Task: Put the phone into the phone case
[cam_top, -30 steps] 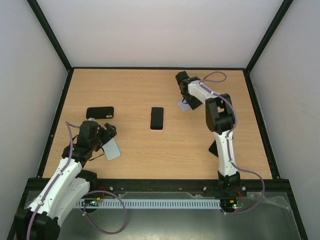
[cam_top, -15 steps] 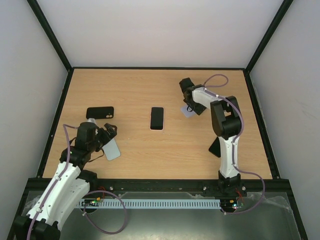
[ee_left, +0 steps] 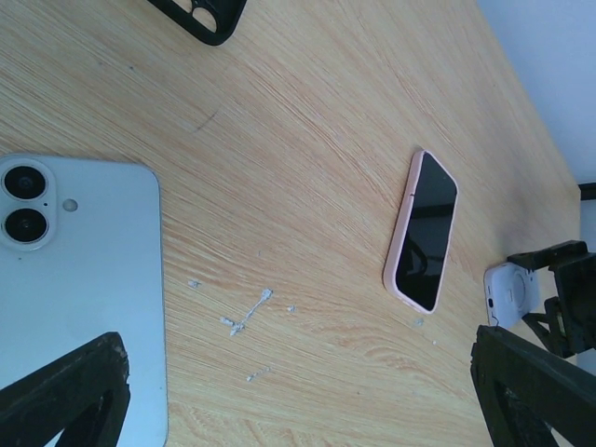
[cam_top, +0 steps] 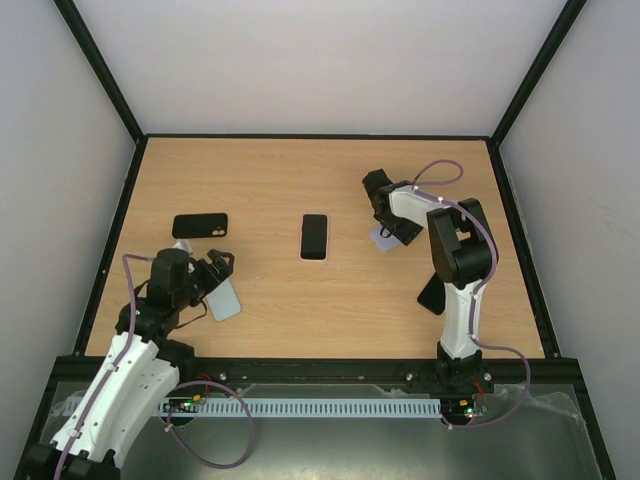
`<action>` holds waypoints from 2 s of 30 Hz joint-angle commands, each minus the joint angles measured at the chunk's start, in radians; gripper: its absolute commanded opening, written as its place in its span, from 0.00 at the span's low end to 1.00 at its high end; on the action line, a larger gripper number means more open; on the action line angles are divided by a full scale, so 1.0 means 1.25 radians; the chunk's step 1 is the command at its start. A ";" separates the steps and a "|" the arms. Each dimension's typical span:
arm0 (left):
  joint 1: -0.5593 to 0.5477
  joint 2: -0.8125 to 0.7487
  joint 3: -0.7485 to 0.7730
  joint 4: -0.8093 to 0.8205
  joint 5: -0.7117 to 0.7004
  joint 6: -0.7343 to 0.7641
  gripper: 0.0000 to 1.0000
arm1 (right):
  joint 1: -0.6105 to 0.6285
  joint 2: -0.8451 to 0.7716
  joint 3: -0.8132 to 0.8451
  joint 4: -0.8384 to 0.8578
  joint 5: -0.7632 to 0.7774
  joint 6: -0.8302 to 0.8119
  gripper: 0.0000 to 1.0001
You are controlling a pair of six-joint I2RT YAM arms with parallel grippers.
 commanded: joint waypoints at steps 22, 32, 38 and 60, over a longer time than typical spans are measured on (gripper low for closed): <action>-0.083 0.082 -0.014 0.151 0.216 0.022 0.74 | 0.080 -0.261 -0.346 0.251 -0.264 -0.232 0.73; -0.159 0.099 -0.019 0.242 0.220 -0.026 0.72 | 0.210 -0.437 -0.457 0.369 -0.322 -0.138 0.69; -0.181 0.118 -0.047 0.343 0.274 -0.066 0.70 | 0.290 -0.546 -0.532 0.546 -0.412 -0.081 0.68; -0.269 0.197 -0.140 0.774 0.401 -0.225 0.36 | 0.436 -0.605 -0.667 1.048 -0.527 0.017 0.68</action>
